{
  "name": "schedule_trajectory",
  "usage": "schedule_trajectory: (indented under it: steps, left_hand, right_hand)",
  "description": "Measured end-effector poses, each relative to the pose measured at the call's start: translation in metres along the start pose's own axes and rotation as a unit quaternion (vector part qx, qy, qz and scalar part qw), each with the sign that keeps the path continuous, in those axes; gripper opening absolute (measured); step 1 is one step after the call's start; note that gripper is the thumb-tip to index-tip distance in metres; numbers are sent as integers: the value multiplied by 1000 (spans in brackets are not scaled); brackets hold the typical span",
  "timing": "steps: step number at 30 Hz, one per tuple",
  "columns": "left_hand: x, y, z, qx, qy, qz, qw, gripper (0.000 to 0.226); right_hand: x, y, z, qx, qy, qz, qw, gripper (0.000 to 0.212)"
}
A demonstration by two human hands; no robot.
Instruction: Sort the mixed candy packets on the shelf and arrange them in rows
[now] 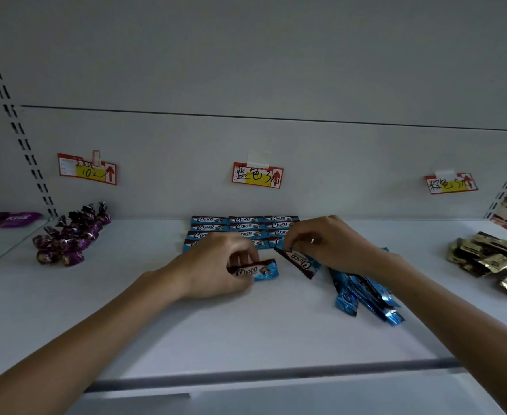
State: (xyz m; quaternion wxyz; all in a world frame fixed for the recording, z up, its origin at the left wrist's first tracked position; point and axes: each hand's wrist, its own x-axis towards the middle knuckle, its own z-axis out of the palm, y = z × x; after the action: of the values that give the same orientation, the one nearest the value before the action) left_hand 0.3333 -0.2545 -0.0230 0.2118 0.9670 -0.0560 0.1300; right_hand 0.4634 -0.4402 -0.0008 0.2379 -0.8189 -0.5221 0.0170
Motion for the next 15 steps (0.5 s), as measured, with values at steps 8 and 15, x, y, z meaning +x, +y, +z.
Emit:
schedule_trajectory:
  steps: [8, 15]
  left_hand:
    - [-18, -26, -9, 2, 31, -15, 999, 27]
    - [-28, -32, -13, 3, 39, -14, 999, 26]
  right_hand:
    - [6, -7, 9, 23, -60, -14, 998, 43]
    - [12, -6, 13, -10, -73, -20, 997, 25]
